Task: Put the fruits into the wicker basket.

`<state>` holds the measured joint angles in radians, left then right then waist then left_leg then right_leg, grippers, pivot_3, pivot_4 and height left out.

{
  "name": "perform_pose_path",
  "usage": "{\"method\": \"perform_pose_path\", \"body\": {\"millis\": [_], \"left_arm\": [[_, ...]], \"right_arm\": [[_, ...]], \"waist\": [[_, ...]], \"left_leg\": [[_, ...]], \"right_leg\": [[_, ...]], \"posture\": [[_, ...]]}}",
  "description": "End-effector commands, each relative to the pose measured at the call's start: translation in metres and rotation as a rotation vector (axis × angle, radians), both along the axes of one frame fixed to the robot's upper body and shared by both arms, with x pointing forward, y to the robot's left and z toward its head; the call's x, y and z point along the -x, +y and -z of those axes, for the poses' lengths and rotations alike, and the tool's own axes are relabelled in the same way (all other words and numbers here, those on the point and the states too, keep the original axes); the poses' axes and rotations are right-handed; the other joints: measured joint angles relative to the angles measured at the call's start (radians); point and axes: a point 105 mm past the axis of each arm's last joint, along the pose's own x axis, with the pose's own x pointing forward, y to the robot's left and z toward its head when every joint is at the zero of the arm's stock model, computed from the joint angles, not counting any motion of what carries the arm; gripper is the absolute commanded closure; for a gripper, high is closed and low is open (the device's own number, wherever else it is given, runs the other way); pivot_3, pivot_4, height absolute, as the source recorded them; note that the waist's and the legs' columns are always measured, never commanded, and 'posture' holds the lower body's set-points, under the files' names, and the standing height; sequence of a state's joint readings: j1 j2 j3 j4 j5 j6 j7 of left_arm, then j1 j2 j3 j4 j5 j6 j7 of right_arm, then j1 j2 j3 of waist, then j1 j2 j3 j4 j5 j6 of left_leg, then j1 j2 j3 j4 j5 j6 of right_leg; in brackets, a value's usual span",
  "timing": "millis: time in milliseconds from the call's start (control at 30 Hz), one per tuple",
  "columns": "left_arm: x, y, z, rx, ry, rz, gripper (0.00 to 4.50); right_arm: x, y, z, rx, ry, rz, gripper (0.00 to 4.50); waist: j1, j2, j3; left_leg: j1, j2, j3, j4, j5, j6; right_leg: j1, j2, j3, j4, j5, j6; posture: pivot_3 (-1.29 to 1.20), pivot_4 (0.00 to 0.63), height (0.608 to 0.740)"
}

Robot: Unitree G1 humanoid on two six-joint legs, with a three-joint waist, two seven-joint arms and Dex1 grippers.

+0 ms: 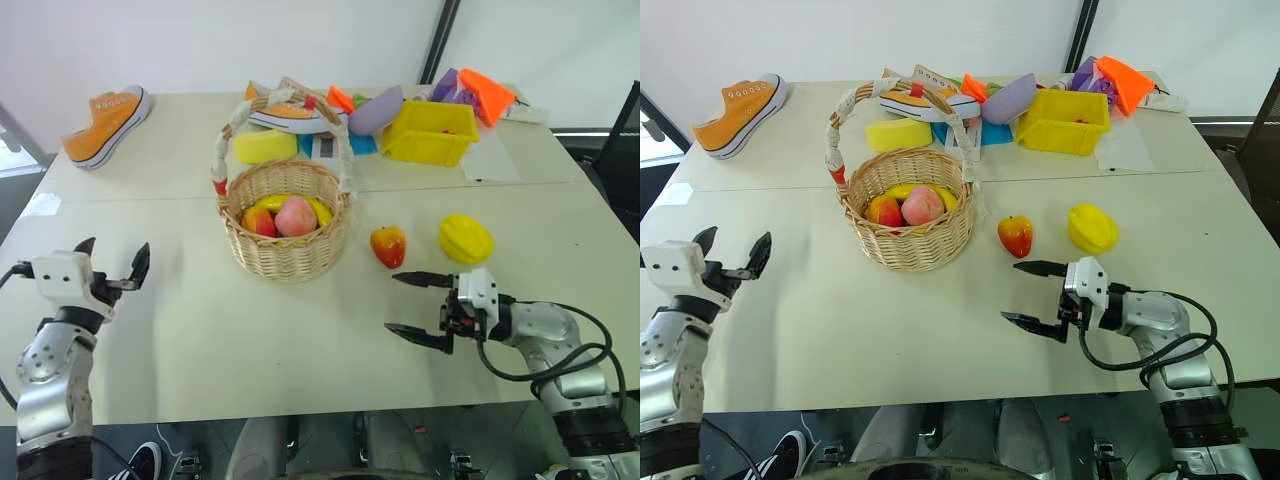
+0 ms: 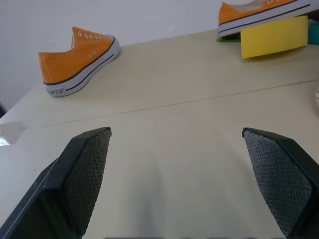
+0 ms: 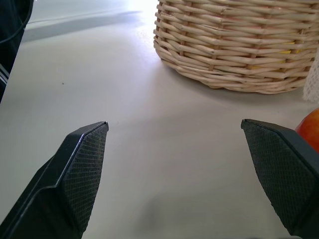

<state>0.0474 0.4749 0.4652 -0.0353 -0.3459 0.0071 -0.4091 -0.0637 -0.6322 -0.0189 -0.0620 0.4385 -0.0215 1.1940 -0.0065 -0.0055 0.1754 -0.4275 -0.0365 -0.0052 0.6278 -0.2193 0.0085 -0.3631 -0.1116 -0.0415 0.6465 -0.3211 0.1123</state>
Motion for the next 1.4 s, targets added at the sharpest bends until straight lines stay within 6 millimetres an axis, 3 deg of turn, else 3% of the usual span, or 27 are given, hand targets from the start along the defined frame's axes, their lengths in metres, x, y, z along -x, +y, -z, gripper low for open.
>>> {"method": "perform_pose_path", "body": {"millis": [33, 133, 267, 433, 567, 733, 833, 967, 1400], "left_arm": [[0.008, -0.016, -0.023, -0.027, -0.089, 0.101, 0.00], [0.020, -0.039, -0.029, -0.025, -0.100, 0.266, 0.00], [0.058, -0.078, -0.035, -0.034, -0.021, 0.605, 0.00], [0.095, -0.129, -0.031, -0.092, 0.117, 0.957, 0.00], [0.094, -0.146, -0.034, -0.086, 0.107, 1.039, 0.00], [0.087, -0.152, -0.033, -0.086, 0.098, 1.067, 0.00], [0.085, -0.152, -0.030, -0.089, 0.098, 1.068, 0.00], [0.084, -0.156, -0.029, -0.062, 0.086, 1.078, 0.00], [0.089, -0.160, -0.023, -0.038, 0.077, 1.054, 0.00]], "right_arm": [[-0.007, -0.003, -0.031, -0.095, -0.075, 0.069, 0.05], [-0.015, -0.011, -0.046, -0.194, -0.083, 0.179, 0.05], [-0.026, -0.030, -0.078, -0.290, -0.123, 0.384, 0.05], [-0.062, -0.060, -0.091, -0.082, -0.096, 0.693, 0.05], [-0.074, -0.072, -0.098, -0.012, -0.021, 0.798, 0.05], [-0.073, -0.061, -0.102, 0.087, 0.100, 0.783, 0.05], [-0.076, -0.067, -0.106, 0.144, 0.142, 0.829, 0.05], [-0.075, -0.083, -0.093, 0.347, 0.206, 0.894, 0.05], [-0.086, -0.099, -0.065, 0.356, 0.298, 0.954, 0.05]], "waist": [[-0.001, 0.000, 0.000], [-0.002, 0.000, 0.000], [-0.006, 0.001, 0.000], [-0.006, 0.006, 0.002], [0.000, 0.007, 0.002], [-0.004, 0.008, 0.002], [-0.007, 0.008, 0.003], [0.001, 0.008, 0.003], [-0.004, 0.008, 0.003]], "left_leg": [[0.000, 0.000, 0.000, 0.000, 0.000, 0.000], [0.000, 0.000, 0.000, 0.000, 0.000, 0.000], [-0.001, 0.000, 0.000, -0.001, -0.002, -0.002], [0.000, 0.000, 0.001, -0.001, -0.002, -0.003], [0.000, 0.000, 0.002, 0.000, -0.002, -0.001], [-0.004, 0.000, 0.002, -0.001, 0.000, 0.002], [-0.005, 0.000, 0.003, -0.001, 0.000, 0.002], [-0.007, 0.000, 0.002, 0.001, 0.000, 0.003], [-0.008, 0.000, 0.002, 0.003, -0.001, 0.004]], "right_leg": [[0.000, 0.000, 0.000, 0.000, 0.000, 0.000], [0.001, 0.000, 0.000, 0.000, 0.000, 0.000], [0.001, 0.000, 0.001, -0.001, -0.001, -0.001], [-0.002, -0.001, 0.001, -0.002, -0.004, -0.009], [-0.002, -0.002, 0.001, -0.002, -0.004, -0.009], [-0.001, -0.001, 0.001, -0.001, -0.004, -0.008], [-0.003, -0.001, 0.001, -0.001, -0.002, -0.005], [-0.004, -0.001, 0.000, -0.001, -0.003, -0.006], [-0.004, 0.000, 0.001, -0.001, -0.002, -0.005]], "posture": [[0.00, 0.150, 0.740], [0.00, 0.150, 0.740], [0.00, 0.150, 0.740], [0.00, 0.150, 0.740], [0.00, 0.150, 0.740], [0.00, 0.150, 0.740], [0.00, 0.150, 0.740], [0.00, 0.150, 0.740], [0.00, 0.150, 0.740]]}}
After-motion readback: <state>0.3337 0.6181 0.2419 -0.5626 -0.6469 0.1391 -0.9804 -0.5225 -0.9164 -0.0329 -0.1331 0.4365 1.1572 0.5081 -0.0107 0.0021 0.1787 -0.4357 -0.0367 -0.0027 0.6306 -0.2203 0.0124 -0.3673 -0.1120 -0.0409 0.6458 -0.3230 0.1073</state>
